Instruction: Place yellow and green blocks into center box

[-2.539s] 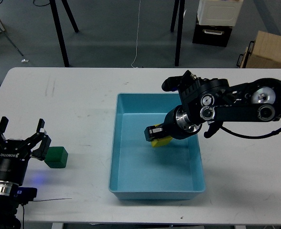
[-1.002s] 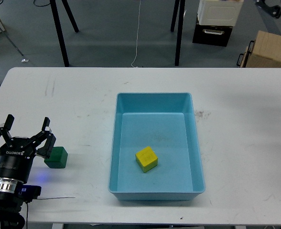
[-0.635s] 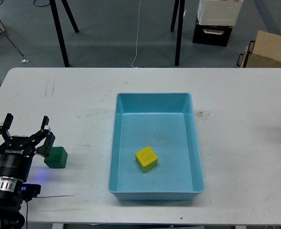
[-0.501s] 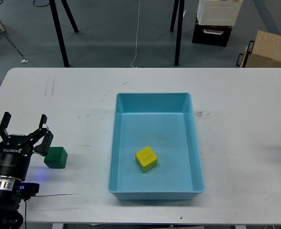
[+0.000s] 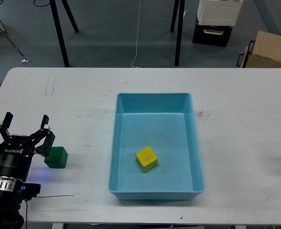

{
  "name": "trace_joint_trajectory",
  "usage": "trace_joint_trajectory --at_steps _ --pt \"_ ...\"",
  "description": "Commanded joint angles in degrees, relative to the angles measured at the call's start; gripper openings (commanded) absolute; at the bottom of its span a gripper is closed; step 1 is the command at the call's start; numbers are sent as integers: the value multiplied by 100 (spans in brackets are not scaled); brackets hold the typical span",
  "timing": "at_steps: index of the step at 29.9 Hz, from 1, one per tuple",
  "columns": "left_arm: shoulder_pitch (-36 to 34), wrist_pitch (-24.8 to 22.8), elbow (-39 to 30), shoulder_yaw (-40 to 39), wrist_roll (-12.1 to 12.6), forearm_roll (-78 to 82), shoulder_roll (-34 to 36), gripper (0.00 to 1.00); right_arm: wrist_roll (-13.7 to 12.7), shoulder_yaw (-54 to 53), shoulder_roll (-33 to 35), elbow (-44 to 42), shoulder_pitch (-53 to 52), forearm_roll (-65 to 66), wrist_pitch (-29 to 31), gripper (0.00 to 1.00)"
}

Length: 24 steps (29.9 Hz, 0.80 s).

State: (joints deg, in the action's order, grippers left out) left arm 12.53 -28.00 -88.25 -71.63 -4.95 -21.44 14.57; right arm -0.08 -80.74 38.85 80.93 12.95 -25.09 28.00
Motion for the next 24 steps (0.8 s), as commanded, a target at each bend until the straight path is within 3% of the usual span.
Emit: trace_joint_trajectory --at_steps 1,4,8,12,18,24 --pt "-14 0 9 -9 -14 -1 2 100 -1 -275 -70 -59 -81 145 0 99" --pt "-40 0 44 -9 -15 8 -7 100 -1 -276 -306 -104 -379 153 0 100" --pt "-163 0 71 -9 -32 8 -7 100 -18 -109 -1281 -78 -890 180 0 100" --pt "-163 0 71 -62 -6 -1 19 100 17 -240 -1502 -60 -838 154 0 100" --pt "-172 0 80 -62 -23 -27 81 100 8 -926 -2380 229 250 101 0 100" --pt "-233 0 80 -176 -58 -36 81 100 -1 -909 -2785 538 858 136 0 100"
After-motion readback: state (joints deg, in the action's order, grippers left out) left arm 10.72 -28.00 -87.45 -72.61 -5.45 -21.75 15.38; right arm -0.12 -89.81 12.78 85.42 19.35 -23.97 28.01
